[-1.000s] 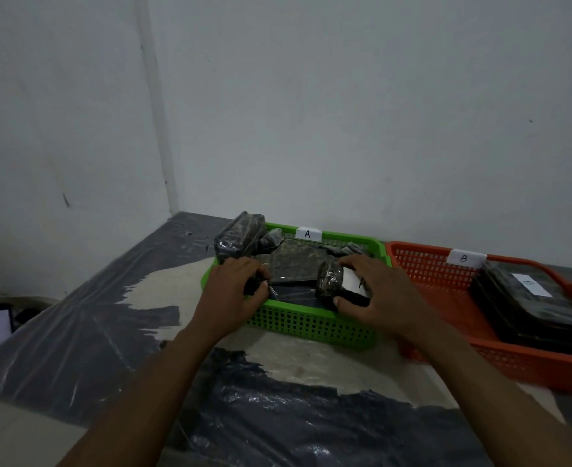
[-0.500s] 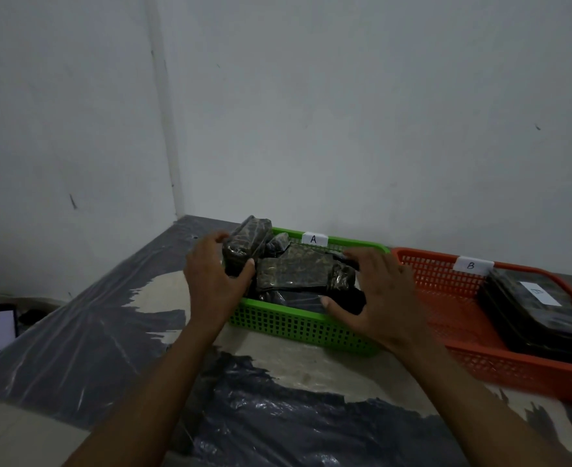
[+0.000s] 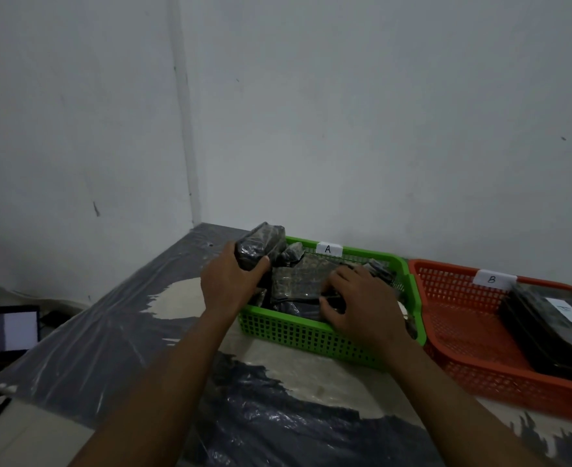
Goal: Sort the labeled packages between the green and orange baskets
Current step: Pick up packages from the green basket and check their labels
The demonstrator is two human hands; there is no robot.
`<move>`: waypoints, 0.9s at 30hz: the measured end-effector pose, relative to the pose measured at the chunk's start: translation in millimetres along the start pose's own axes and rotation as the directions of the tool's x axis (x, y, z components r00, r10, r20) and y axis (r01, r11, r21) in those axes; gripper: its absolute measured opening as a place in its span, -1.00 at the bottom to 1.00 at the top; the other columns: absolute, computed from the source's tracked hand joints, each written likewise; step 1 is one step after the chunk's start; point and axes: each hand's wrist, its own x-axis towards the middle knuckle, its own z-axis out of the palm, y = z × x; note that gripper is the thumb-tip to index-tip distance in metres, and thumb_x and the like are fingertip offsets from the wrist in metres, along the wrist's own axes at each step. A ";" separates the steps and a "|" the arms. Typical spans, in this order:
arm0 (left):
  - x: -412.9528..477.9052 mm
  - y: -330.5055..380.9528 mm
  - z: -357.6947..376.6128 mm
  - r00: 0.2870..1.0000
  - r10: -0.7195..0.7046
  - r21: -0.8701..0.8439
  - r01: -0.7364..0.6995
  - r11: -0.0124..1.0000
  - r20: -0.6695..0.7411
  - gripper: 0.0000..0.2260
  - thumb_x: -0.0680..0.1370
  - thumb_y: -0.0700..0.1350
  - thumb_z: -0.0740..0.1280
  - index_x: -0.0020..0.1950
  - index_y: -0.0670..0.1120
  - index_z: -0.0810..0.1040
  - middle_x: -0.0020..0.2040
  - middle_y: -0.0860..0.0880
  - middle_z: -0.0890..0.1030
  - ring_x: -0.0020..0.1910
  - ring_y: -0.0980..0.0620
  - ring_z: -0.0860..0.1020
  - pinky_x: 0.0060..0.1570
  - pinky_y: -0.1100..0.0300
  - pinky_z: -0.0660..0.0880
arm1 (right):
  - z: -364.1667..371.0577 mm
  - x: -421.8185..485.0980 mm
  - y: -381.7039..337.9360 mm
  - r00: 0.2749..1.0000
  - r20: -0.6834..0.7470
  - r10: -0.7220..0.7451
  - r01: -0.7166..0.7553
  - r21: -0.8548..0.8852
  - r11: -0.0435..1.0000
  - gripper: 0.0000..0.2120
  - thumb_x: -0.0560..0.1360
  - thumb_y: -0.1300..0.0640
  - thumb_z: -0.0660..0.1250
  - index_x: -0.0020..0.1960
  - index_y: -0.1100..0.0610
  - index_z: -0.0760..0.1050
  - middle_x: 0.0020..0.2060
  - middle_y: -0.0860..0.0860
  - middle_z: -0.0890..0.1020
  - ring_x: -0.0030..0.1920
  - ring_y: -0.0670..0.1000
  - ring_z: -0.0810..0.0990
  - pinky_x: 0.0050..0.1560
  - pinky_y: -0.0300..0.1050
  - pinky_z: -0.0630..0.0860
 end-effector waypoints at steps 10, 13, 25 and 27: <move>-10.9 28.5 -2.9 0.950 0.288 -0.154 -0.305 0.940 -0.123 -0.52 0.48 0.15 0.40 0.29 -0.01 0.38 0.10 -0.01 0.54 0.03 0.03 0.52 -0.10 0.09 0.55 | -9.8 8.6 2.6 0.992 -0.045 0.117 -0.099 0.284 0.954 -0.88 0.54 -0.06 0.35 -0.10 -0.04 0.50 -0.18 -0.13 0.52 -0.12 -0.09 0.47 -0.20 -0.13 0.40; -16.7 39.8 -4.5 0.872 0.451 -0.070 -0.470 0.880 -0.191 -0.48 0.46 0.07 0.44 0.34 -0.06 0.40 0.18 -0.05 0.53 0.12 0.00 0.47 0.02 0.08 0.50 | -19.2 15.5 5.5 0.976 -0.109 0.188 -0.122 0.442 0.889 -0.88 0.55 -0.02 0.38 -0.08 0.01 0.53 -0.15 -0.08 0.58 -0.09 -0.06 0.52 -0.09 -0.06 0.50; -33.8 47.4 11.7 0.714 0.699 0.010 -0.700 0.715 -0.030 -0.46 0.41 -0.04 0.53 0.35 -0.12 0.50 0.30 -0.09 0.54 0.28 -0.11 0.47 0.23 -0.05 0.45 | -41.9 44.5 -17.8 0.888 0.207 0.411 -0.395 0.802 0.449 -0.62 0.54 -0.27 0.29 0.25 -0.11 0.44 -0.06 -0.06 0.63 -0.24 -0.16 0.69 -0.34 -0.35 0.57; -32.2 46.6 10.8 0.695 0.719 -0.043 -0.718 0.694 -0.007 -0.45 0.43 0.02 0.50 0.37 -0.10 0.48 0.32 -0.07 0.53 0.31 -0.10 0.46 0.28 -0.06 0.45 | -40.9 44.5 -13.7 0.882 0.208 0.422 -0.400 0.804 0.439 -0.66 0.53 -0.25 0.32 0.22 -0.11 0.48 -0.06 -0.07 0.65 -0.16 -0.12 0.69 -0.17 -0.17 0.66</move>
